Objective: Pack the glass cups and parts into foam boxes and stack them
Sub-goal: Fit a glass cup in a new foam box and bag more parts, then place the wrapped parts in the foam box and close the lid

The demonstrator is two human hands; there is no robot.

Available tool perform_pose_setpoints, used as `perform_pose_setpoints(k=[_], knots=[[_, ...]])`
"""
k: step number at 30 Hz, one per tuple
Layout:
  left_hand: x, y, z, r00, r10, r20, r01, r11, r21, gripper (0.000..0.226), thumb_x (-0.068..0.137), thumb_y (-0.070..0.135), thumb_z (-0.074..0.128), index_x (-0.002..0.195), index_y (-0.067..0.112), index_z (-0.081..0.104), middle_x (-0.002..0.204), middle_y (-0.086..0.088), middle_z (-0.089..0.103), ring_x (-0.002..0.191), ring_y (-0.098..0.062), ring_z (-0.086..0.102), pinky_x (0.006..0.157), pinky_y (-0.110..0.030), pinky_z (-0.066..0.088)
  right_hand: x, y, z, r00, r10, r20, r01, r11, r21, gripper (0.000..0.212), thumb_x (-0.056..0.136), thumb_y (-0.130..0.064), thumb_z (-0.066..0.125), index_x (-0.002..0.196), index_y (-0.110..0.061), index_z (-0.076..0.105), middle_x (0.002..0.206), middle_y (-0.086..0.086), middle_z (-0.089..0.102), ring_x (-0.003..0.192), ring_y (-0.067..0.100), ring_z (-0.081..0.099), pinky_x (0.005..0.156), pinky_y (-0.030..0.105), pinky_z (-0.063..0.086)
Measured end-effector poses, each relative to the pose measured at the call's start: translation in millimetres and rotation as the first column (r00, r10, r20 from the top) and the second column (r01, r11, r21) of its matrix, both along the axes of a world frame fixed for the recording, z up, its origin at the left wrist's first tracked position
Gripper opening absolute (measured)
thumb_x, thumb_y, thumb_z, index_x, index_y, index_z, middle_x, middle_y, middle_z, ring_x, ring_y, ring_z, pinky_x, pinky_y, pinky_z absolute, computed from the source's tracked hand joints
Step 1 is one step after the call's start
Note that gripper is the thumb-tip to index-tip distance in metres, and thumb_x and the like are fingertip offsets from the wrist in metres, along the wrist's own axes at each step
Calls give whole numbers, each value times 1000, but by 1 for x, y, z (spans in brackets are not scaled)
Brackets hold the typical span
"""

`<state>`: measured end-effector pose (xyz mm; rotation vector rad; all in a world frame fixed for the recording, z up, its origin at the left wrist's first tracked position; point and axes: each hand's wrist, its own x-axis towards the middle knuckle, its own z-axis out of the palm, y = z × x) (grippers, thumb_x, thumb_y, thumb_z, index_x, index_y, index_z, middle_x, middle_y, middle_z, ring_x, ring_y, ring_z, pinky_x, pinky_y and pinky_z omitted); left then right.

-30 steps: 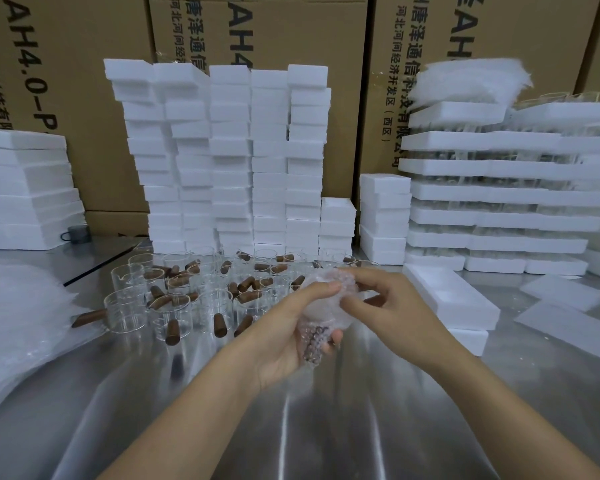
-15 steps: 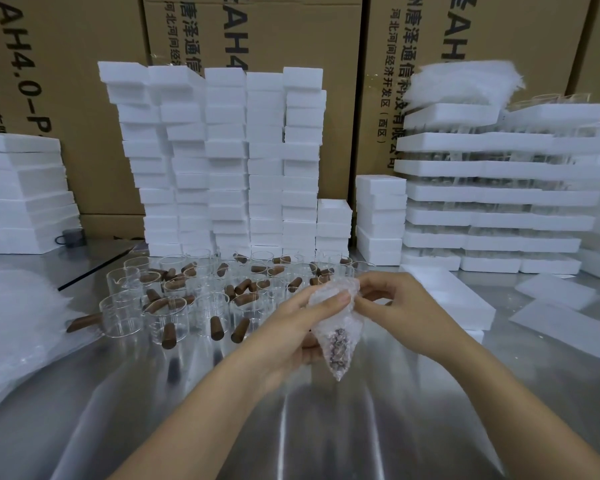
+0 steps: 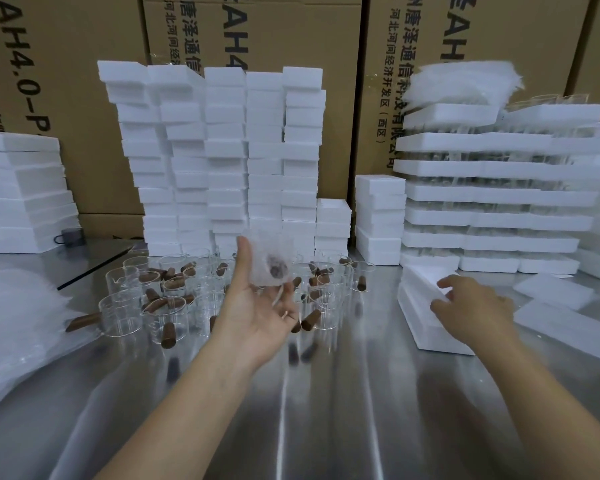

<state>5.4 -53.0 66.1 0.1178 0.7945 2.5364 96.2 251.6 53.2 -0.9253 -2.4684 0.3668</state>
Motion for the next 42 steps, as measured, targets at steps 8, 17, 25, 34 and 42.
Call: perform_pose_setpoints(k=[8,17,25,34,42], knots=[[-2,-7,2,992,113,55,-119,985,124,79,69,45,95,134,12,66,131,-18,69,106,-26,73,79,-31,66,9,-19,27,840,246,-483,-383,900,-209,18,91,-17,66,102,-28,74,92,-9,73,89,19,69,70,32,48],[6,-13,16,973,123,-195,-123,992,15,46,86,34,85,125,15,71,132,-13,72,111,-21,76,88,-29,64,30,-64,52,557,802,-217,-803,452,-388,22,71,-11,69,86,-26,74,92,1,71,88,16,64,83,26,48],[16,-7,15,907,14,-422,-220,868,-445,80,71,60,90,139,26,65,131,-1,74,104,-16,64,101,-33,46,24,-76,37,476,851,221,-730,523,-441,27,75,-5,77,81,-30,69,80,-11,66,77,12,60,77,38,49],[15,8,-12,673,-351,-652,-373,600,-708,56,68,61,95,115,37,73,116,18,77,106,2,71,89,-22,53,21,-84,34,505,795,337,-686,606,-403,26,76,-10,79,80,-34,70,82,-12,67,78,10,62,83,54,56],[12,6,-21,519,-568,-639,-619,266,-739,66,58,87,72,111,52,55,112,28,60,100,8,58,78,-19,47,21,-79,34,513,796,321,-670,605,-430,22,78,-10,81,86,-29,75,81,-10,70,75,11,61,76,39,50]])
